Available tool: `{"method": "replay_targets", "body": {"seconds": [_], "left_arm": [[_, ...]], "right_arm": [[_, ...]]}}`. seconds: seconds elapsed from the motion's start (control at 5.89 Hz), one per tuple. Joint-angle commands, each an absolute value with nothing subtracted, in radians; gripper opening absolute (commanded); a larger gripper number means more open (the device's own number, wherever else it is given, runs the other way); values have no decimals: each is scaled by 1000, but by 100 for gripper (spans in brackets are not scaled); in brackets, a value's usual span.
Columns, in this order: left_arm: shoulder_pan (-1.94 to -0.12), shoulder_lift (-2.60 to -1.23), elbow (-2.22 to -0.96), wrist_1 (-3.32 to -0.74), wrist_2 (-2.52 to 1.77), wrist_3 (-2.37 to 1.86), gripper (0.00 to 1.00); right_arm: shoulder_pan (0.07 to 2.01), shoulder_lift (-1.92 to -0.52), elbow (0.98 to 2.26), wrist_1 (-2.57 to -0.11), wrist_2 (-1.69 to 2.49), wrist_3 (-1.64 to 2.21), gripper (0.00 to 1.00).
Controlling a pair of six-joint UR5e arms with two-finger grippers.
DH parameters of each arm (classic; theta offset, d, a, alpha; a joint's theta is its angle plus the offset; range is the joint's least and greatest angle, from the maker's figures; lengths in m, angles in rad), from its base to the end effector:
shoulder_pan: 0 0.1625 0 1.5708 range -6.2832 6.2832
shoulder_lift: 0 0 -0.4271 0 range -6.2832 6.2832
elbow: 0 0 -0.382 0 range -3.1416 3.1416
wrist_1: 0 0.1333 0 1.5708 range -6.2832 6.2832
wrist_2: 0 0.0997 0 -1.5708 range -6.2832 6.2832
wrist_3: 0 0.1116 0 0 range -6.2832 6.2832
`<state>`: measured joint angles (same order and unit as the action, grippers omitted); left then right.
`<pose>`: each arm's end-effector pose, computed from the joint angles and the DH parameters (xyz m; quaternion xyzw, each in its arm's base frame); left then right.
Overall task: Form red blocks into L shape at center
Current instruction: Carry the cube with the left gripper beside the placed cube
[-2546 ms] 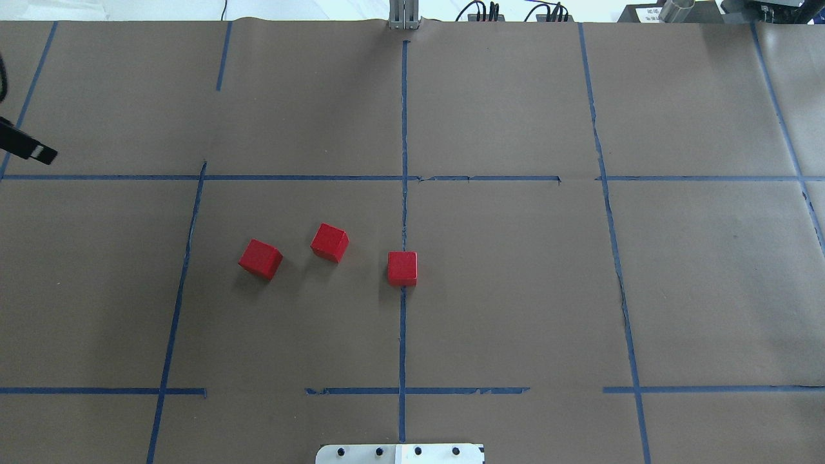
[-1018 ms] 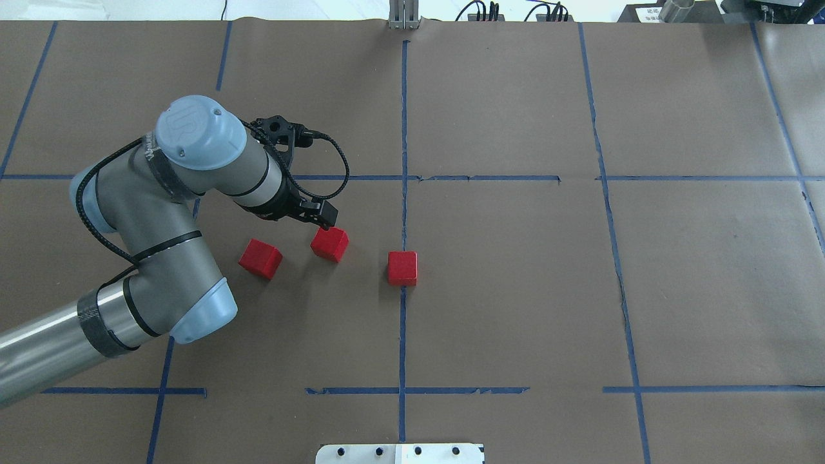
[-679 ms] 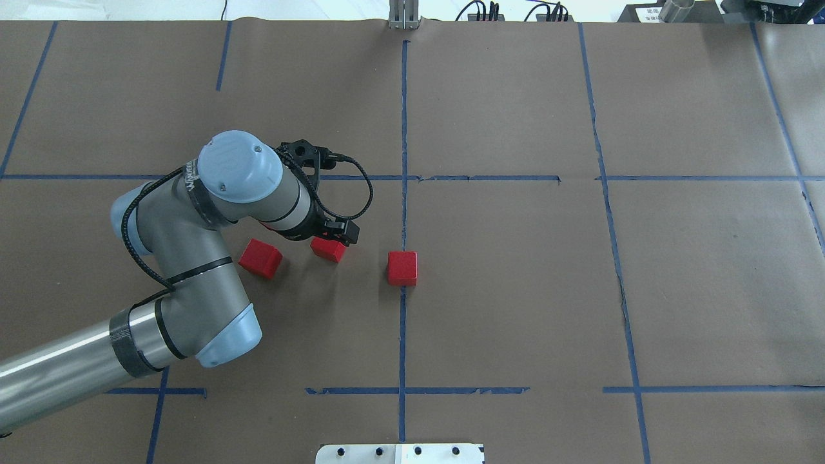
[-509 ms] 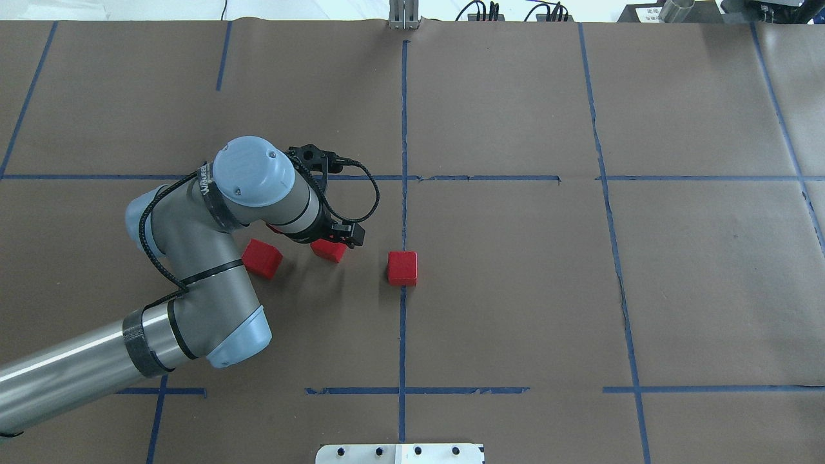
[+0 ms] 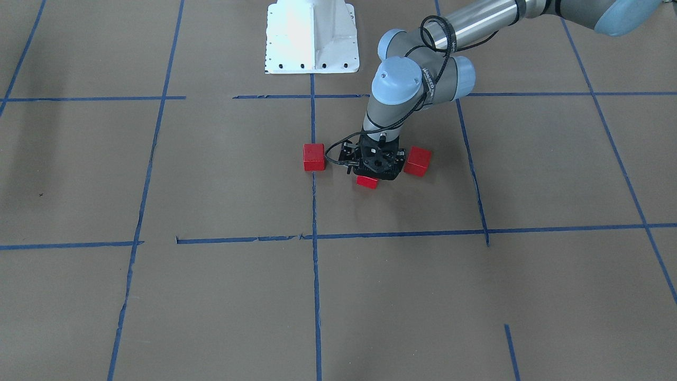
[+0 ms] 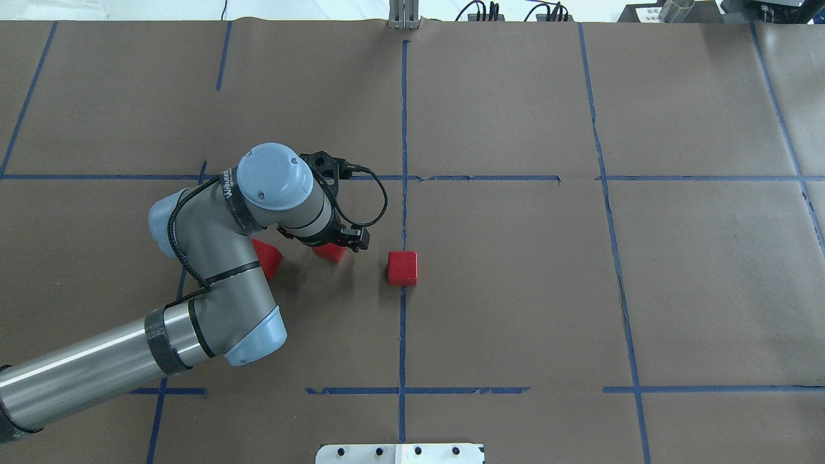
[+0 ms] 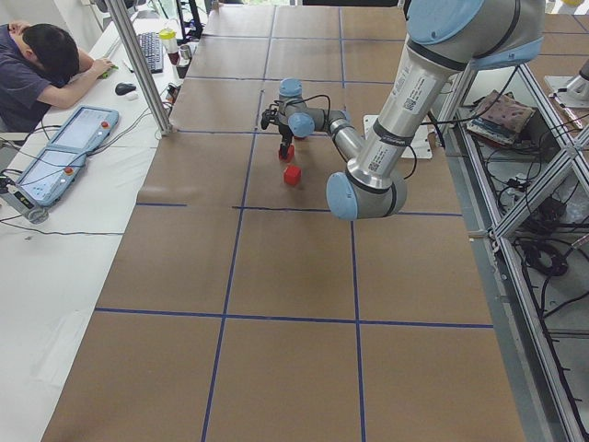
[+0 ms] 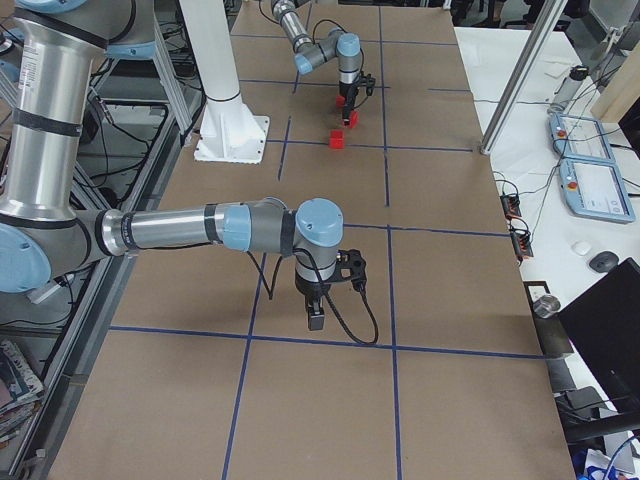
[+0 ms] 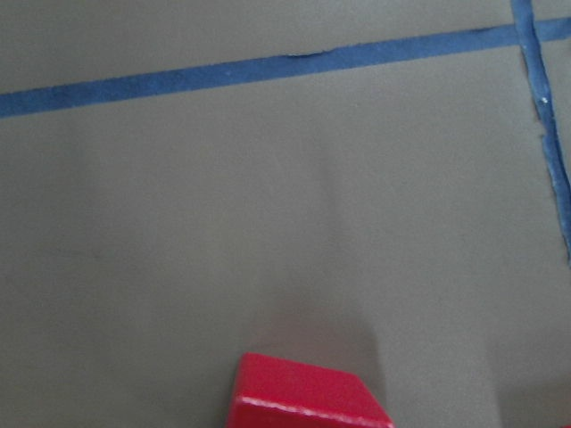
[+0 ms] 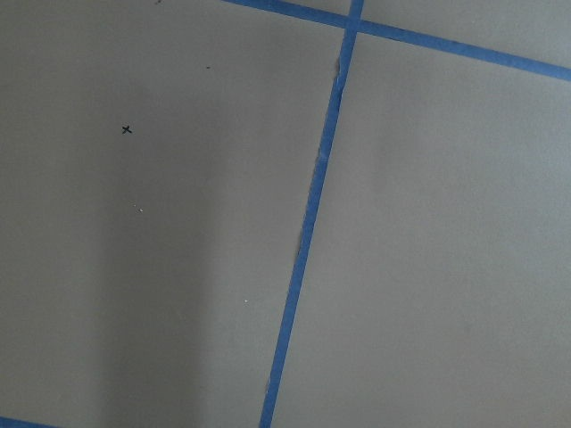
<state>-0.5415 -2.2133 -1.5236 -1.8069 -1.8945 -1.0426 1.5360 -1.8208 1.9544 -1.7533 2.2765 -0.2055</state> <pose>0.5645 -0.4537 0.2879 0.0763 0.4180 0.0591 0.9033 0.0481 -0.3703 0.6152 0.0066 -0.3462 -0.1041 0.9324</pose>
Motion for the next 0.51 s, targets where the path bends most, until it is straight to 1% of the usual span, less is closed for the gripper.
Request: {"method": "replay_targets", "body": {"seconds": [0.0,0.17,0.34], "left_arm": [[-537,-2217,-1513,-1807,-1879,-1037,72],[-534,-2232,-1511,-1801,-1872,-1035,54],[-540,-2252,-1509,-1792,-1871,-1045,33]], "right_arm": [[1536,-1821,1953,-1753,2276,-206,100],[1537,-1819,1954,-1753,2276,-206,100],[1536,-1819,1954,-1753,2276,-206,100]]}}
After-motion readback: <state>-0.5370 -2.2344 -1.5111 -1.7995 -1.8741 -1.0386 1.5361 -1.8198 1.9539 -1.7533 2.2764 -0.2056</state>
